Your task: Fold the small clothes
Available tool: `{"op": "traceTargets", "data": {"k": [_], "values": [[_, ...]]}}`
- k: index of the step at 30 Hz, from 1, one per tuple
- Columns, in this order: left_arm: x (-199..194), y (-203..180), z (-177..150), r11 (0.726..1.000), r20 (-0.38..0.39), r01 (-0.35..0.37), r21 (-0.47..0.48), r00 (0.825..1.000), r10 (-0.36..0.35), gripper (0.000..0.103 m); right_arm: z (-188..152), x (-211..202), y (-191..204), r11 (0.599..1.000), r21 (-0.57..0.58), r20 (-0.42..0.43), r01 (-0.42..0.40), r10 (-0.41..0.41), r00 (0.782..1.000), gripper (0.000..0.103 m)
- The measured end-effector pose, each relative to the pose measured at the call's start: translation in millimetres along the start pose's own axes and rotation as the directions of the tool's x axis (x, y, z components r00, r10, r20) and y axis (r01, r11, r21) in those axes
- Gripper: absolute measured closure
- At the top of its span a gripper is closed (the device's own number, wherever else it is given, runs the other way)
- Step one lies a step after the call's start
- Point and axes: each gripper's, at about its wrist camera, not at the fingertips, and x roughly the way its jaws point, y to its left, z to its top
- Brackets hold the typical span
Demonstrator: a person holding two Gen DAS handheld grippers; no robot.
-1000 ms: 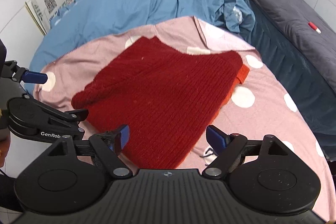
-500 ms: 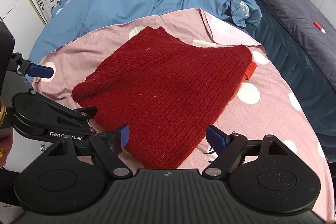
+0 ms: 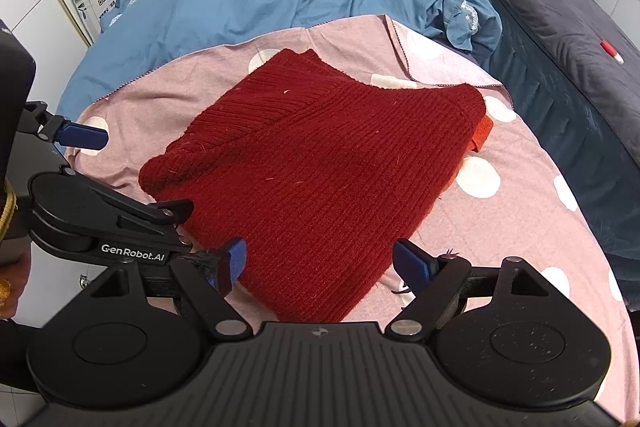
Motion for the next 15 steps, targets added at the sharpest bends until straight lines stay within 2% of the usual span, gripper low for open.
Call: {"op": "traceTargets", "data": {"k": [15], "values": [[0.9, 0.5, -0.5, 1.0, -0.005, 0.006, -0.005, 1.0, -0.006, 0.0, 0.4, -0.6, 2.9, 1.0, -0.008, 0.002, -0.005, 0.005, 1.0, 0.0]]}}
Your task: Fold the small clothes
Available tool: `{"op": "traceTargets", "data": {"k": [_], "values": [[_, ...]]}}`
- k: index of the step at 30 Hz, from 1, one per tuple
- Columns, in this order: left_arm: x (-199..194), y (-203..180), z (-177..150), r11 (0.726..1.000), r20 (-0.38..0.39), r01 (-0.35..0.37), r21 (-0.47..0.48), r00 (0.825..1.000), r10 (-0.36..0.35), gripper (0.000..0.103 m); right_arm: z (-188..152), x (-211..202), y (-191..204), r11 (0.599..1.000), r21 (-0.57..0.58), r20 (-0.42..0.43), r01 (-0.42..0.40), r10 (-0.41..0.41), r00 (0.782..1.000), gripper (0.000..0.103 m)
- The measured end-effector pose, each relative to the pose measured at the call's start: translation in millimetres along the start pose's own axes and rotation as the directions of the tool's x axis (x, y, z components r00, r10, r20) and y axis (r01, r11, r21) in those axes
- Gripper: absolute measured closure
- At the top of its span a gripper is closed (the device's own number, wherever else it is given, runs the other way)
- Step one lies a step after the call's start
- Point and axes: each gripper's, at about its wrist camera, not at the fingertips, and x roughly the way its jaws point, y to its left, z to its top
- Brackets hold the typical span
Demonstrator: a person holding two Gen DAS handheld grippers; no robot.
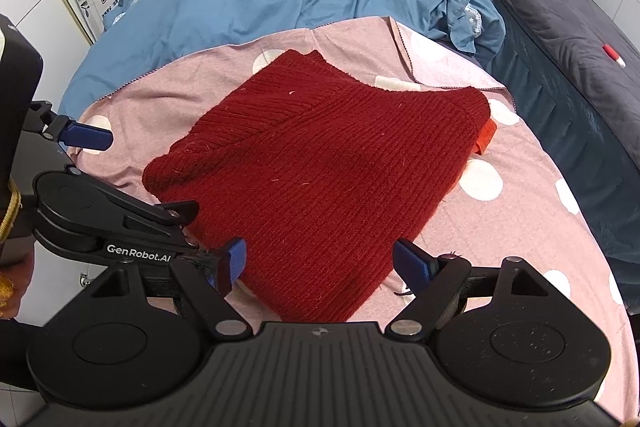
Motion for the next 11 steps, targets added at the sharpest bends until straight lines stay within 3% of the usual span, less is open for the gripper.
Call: {"op": "traceTargets", "data": {"k": [11], "values": [[-5.0, -2.1, -0.7, 1.0, 0.048, -0.018, 0.022, 0.999, 0.017, 0.0, -0.1, 0.4, 1.5, 1.0, 0.0, -0.003, 0.007, -0.007, 1.0, 0.0]]}}
